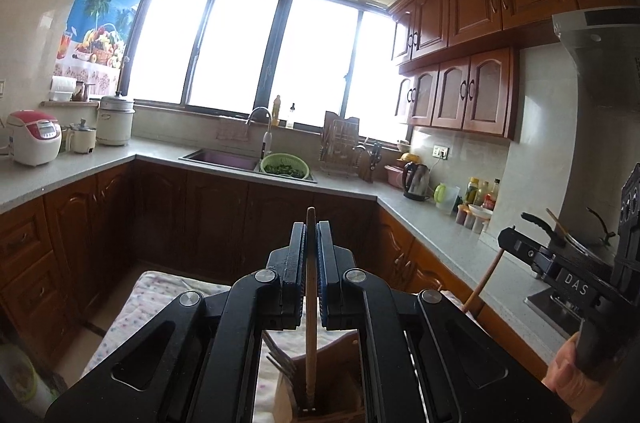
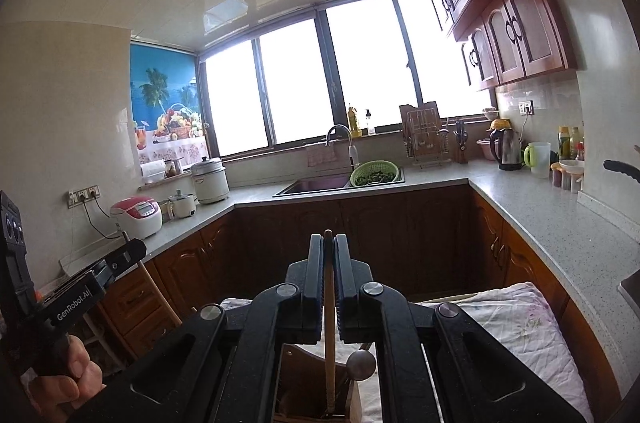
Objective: Organize utensils
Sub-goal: 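Lower the wooden chopsticks into the holder slots and open both tools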
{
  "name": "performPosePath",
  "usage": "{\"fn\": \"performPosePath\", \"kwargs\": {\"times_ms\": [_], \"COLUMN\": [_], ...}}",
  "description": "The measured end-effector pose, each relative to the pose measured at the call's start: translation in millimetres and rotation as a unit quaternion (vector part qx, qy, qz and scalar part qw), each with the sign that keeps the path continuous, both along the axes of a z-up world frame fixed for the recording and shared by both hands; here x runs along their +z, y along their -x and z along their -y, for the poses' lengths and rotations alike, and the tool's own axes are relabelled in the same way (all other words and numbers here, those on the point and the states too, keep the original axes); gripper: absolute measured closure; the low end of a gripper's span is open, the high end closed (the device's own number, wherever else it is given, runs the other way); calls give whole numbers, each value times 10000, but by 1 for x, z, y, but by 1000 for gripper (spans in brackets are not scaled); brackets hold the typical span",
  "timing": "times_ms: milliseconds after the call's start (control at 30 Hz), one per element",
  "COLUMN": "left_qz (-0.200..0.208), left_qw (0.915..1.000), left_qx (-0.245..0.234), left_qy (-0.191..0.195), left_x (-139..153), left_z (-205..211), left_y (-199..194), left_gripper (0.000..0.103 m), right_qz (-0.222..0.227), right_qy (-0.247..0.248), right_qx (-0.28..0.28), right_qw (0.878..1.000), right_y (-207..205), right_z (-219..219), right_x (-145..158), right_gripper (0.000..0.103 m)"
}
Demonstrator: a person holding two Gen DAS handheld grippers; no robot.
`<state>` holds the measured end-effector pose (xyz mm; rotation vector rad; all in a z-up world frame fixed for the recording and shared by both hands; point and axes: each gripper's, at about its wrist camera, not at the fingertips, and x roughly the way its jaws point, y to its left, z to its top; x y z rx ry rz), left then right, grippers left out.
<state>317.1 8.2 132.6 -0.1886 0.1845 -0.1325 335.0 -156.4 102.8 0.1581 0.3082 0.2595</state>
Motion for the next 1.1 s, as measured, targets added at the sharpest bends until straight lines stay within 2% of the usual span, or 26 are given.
{"fn": "performPosePath", "kwargs": {"times_ms": [233,367,800,933,1033,1100], "left_qz": [-579,-719,-791,-797,-809,-812], "left_qw": [9983,9973,9965,9962,9961,9961], "left_qx": [-25,-149,-262,-315,-316,-285], "left_qy": [2,-45,-102,-138,-174,-170], "left_x": [-44,-56,-52,-50,-49,-49], "left_z": [5,13,9,11,13,13], "left_y": [-18,-17,-15,-13,-12,-12], "left_gripper": [99,99,98,98,92,81], "right_qz": [-360,-592,-921,-1020,-1046,-1086], "right_qy": [-128,-254,-402,-433,-463,-479], "right_qx": [-47,-53,-61,-33,-47,-61], "right_qw": [9993,9979,9949,9938,9934,9929], "right_y": [-14,-20,-28,-31,-30,-31], "right_z": [4,8,14,15,17,18], "right_x": [-47,-64,-69,-69,-70,-70], "right_gripper": [99,98,98,94,93,92]}}
